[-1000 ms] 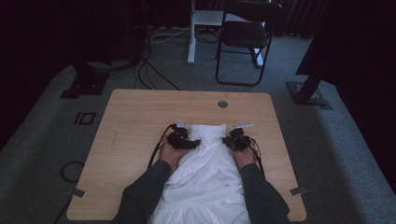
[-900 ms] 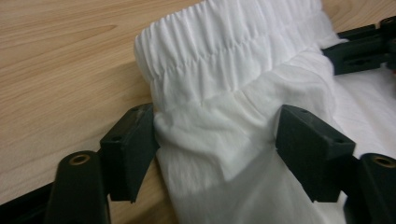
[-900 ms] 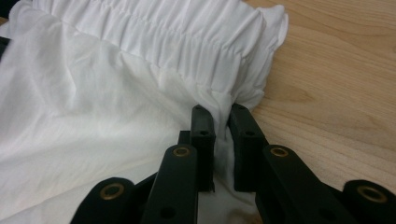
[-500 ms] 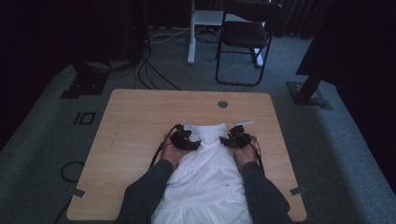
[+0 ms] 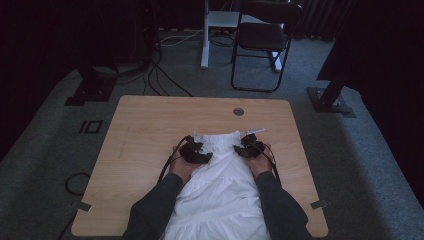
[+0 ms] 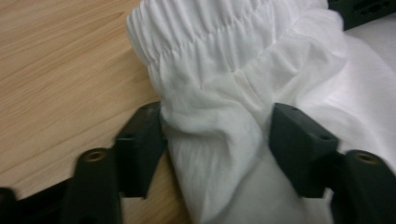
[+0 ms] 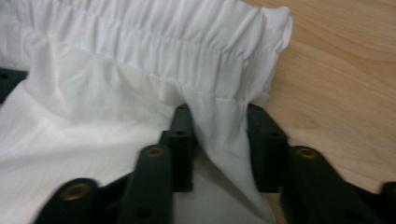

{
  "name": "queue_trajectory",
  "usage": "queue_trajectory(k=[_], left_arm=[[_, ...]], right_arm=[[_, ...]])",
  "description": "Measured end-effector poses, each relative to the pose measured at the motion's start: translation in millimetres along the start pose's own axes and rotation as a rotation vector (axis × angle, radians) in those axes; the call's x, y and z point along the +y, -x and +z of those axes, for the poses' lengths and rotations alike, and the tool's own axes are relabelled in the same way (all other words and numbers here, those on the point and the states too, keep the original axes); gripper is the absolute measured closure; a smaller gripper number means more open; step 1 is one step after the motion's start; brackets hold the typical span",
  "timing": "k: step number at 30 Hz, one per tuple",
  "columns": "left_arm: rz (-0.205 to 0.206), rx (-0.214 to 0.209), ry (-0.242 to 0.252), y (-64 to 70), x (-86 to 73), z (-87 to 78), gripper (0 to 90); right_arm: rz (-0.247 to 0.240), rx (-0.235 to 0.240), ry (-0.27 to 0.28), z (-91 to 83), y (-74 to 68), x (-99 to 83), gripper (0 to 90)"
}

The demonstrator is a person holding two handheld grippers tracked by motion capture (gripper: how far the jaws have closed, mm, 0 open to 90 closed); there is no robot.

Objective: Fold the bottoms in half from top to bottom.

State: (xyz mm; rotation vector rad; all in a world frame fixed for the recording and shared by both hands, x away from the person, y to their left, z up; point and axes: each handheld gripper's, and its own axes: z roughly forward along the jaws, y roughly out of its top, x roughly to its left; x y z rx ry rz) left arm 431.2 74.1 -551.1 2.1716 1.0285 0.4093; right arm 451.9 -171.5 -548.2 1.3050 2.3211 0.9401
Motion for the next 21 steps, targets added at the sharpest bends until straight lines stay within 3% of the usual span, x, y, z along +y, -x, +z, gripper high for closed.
queue_trajectory(k=[4,7,10,13,18,21], left_arm=[[-0.052,-0.046,0.001,-2.8,1.9,-0.4,69.4],[-0.072,-0.072,-0.003,-7.9,4.4,-0.4,78.9],[-0.092,-0.090,0.029,-14.4,14.1,-6.6,82.0],[-0.081,-0.085,0.080,-20.2,32.9,-18.8,82.4],[-0.037,-0.070,0.161,-34.6,73.1,-47.7,82.5],[0.013,-0.030,0.200,-41.2,97.3,-65.4,83.0]], right_arm=[[0.031,0.025,-0.005,0.2,-0.5,0.8,82.1],[0.053,0.041,0.004,0.4,1.8,0.4,84.0],[0.076,0.041,0.035,-1.3,6.4,2.4,84.7],[0.066,0.030,0.089,-12.0,9.4,14.5,84.7],[0.035,0.019,0.167,-43.1,11.9,51.0,84.7],[0.012,0.009,0.224,-63.8,11.8,74.6,84.8]])
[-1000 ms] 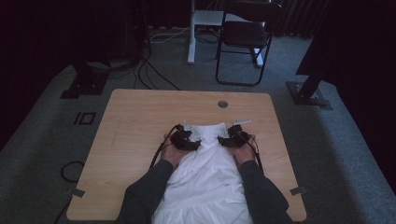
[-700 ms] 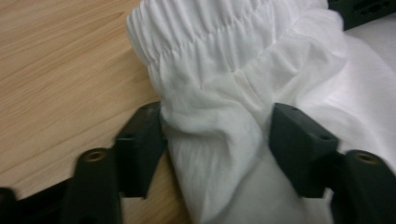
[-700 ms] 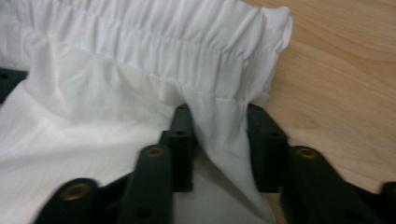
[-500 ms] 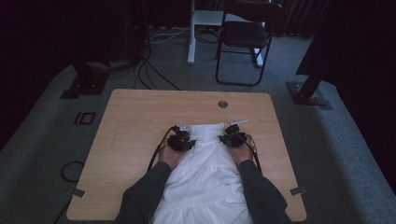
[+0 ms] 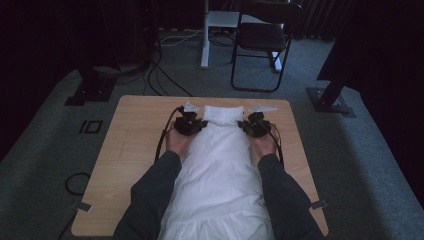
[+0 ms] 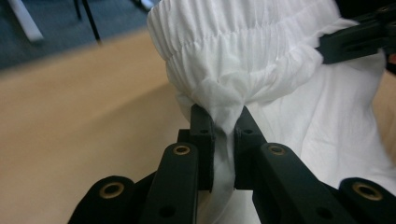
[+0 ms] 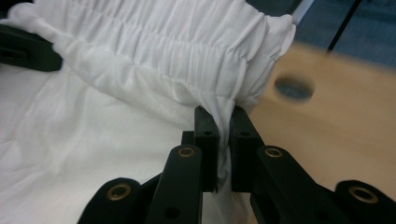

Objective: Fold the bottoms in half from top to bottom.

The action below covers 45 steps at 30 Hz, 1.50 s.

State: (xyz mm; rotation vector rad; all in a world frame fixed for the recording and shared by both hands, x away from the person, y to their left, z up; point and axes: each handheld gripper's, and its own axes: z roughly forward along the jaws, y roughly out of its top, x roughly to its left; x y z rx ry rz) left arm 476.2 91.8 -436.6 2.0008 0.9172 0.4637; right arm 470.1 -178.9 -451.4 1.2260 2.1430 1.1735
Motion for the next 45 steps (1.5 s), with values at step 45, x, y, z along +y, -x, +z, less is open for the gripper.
queue_trajectory(k=[45], left_arm=[[0.085,-0.167,-0.253,99.6,-164.4,-50.4,81.8]], right_arm=[[-0.082,0.175,-0.250,-56.4,-82.9,-161.6,85.4]])
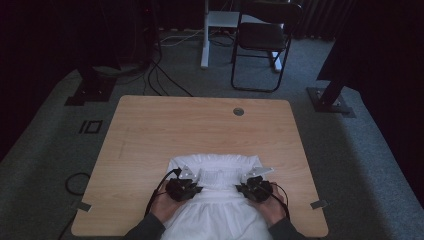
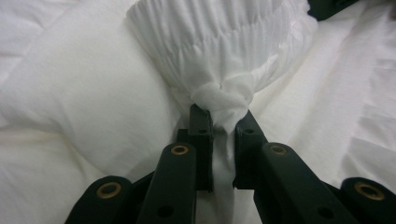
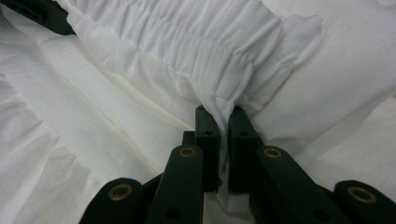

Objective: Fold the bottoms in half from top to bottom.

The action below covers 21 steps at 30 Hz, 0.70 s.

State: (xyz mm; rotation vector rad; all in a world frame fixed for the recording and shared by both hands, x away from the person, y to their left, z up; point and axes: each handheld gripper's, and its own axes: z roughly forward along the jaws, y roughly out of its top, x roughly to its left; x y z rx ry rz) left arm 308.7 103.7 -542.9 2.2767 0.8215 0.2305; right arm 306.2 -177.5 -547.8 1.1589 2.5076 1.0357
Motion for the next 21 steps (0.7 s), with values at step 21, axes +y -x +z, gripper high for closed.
queue_trajectory(k=[21], left_arm=[[-0.043,0.175,-0.035,-82.9,60.6,35.3,80.7]], right_arm=[[0.055,-0.074,-0.016,61.9,67.7,87.4,84.7]])
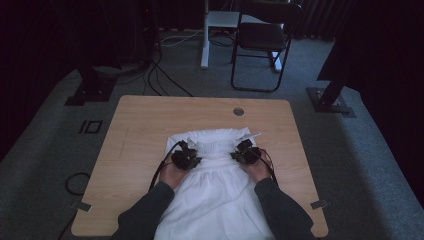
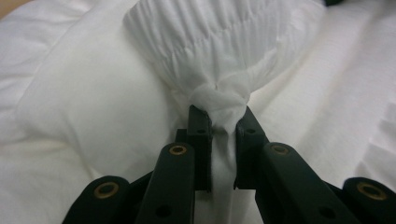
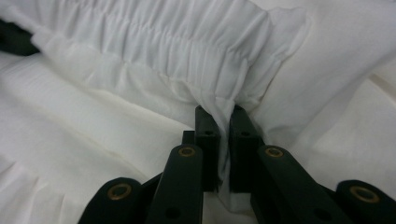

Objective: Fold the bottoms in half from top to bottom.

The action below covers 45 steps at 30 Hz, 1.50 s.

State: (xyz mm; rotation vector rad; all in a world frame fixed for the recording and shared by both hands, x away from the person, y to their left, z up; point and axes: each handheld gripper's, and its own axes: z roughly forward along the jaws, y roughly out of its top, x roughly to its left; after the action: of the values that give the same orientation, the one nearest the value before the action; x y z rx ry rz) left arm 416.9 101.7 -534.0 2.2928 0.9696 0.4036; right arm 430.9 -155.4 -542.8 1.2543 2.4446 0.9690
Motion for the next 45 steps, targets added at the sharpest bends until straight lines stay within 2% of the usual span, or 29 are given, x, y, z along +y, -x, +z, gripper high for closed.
queue_trajectory(k=[4,7,11,14,16,21,23,24,25,26,27,28,29,30,31,32,33,34,35,36,37,38,39,40,41,42,43,44,45], left_arm=[[-0.034,-0.019,0.006,-26.0,8.8,8.4,80.1],[-0.036,0.000,0.007,-35.7,17.1,15.3,80.1],[-0.030,0.046,-0.018,-38.4,32.0,24.3,80.2],[-0.074,0.062,0.010,-38.1,33.7,29.5,80.7],[-0.076,0.067,0.016,-38.3,34.3,30.6,80.8],[-0.075,0.047,0.014,-40.5,34.9,29.1,81.7],[-0.074,0.030,0.038,-41.9,35.7,23.8,82.1],[-0.091,0.005,0.078,-44.8,38.3,12.9,82.6],[-0.091,0.005,0.078,-44.8,38.3,12.9,83.1],[-0.097,-0.006,0.137,-45.9,43.5,-2.8,83.5],[-0.097,-0.006,0.137,-45.9,43.5,-2.8,83.7],[-0.082,-0.004,0.188,-44.5,52.4,-23.1,83.7],[-0.082,-0.004,0.188,-44.5,52.4,-23.1,83.7],[-0.062,0.009,0.238,-41.7,61.6,-43.9,83.7],[-0.062,0.009,0.238,-41.7,61.6,-43.9,83.8],[-0.039,0.015,0.298,-37.1,73.7,-73.0,83.7],[-0.039,0.015,0.298,-37.1,73.7,-73.0,83.8],[-0.008,0.017,0.342,-31.5,82.3,-99.1,83.8],[-0.008,0.017,0.342,-31.5,82.3,-99.1,83.7],[0.023,0.010,0.376,-23.8,86.6,-122.2,83.8],[0.023,0.010,0.376,-23.8,86.6,-122.2,83.7],[0.051,0.001,0.396,-14.1,86.0,-139.7,83.7],[0.051,0.001,0.396,-14.1,86.0,-139.7,83.7],[0.079,-0.005,0.387,-3.5,80.8,-149.4,83.7],[0.079,-0.005,0.387,-3.5,80.8,-149.4,83.7],[0.099,-0.006,0.377,6.3,71.3,-153.5,83.7],[0.099,-0.006,0.377,6.3,71.3,-153.5,83.7],[0.094,-0.035,0.358,13.2,57.8,-153.4,83.6],[0.094,-0.035,0.358,13.2,57.8,-153.4,83.6]], right_arm=[[0.034,0.008,0.007,9.0,1.8,10.6,84.2],[0.057,0.010,0.029,16.0,7.8,17.0,84.2],[0.065,-0.030,0.024,24.1,17.0,30.6,83.9],[0.112,-0.057,0.042,28.8,24.1,35.7,83.9],[0.135,-0.062,0.054,30.3,25.8,36.3,84.0],[0.133,-0.065,0.040,28.7,24.2,37.2,84.4],[0.144,-0.052,0.042,24.6,25.4,38.6,84.7],[0.160,-0.039,0.073,16.8,26.9,40.7,84.9],[0.160,-0.039,0.073,16.8,26.9,40.7,84.9],[0.154,-0.025,0.116,4.3,26.6,45.2,85.0],[0.154,-0.025,0.116,4.3,26.6,45.2,85.0],[0.129,-0.022,0.164,-12.1,23.9,51.8,85.1],[0.129,-0.022,0.164,-12.1,23.9,51.8,85.1],[0.094,-0.020,0.221,-32.3,19.6,60.1,85.1],[0.094,-0.020,0.221,-32.3,19.6,60.1,85.1],[0.063,-0.021,0.281,-56.6,14.0,68.6,85.1],[0.063,-0.021,0.281,-56.6,14.0,68.6,85.1],[0.025,-0.016,0.342,-82.7,7.7,76.3,85.1],[0.025,-0.016,0.342,-82.7,7.7,76.3,85.1],[-0.020,-0.019,0.387,-108.2,0.2,81.5,85.1],[-0.020,-0.019,0.387,-108.2,0.2,81.5,85.1],[-0.062,-0.023,0.413,-129.2,-7.0,83.1,85.0],[-0.062,-0.023,0.413,-129.2,-7.0,83.1,85.0],[-0.094,-0.031,0.417,-143.2,-14.0,80.5,85.1],[-0.094,-0.031,0.417,-143.2,-14.0,80.5,85.1],[-0.116,-0.034,0.404,-150.4,-21.2,73.7,85.1],[-0.116,-0.034,0.404,-150.4,-21.2,73.7,85.1],[-0.135,-0.028,0.387,-152.3,-28.0,62.0,85.0],[-0.135,-0.028,0.387,-152.3,-28.0,62.0,85.0]])
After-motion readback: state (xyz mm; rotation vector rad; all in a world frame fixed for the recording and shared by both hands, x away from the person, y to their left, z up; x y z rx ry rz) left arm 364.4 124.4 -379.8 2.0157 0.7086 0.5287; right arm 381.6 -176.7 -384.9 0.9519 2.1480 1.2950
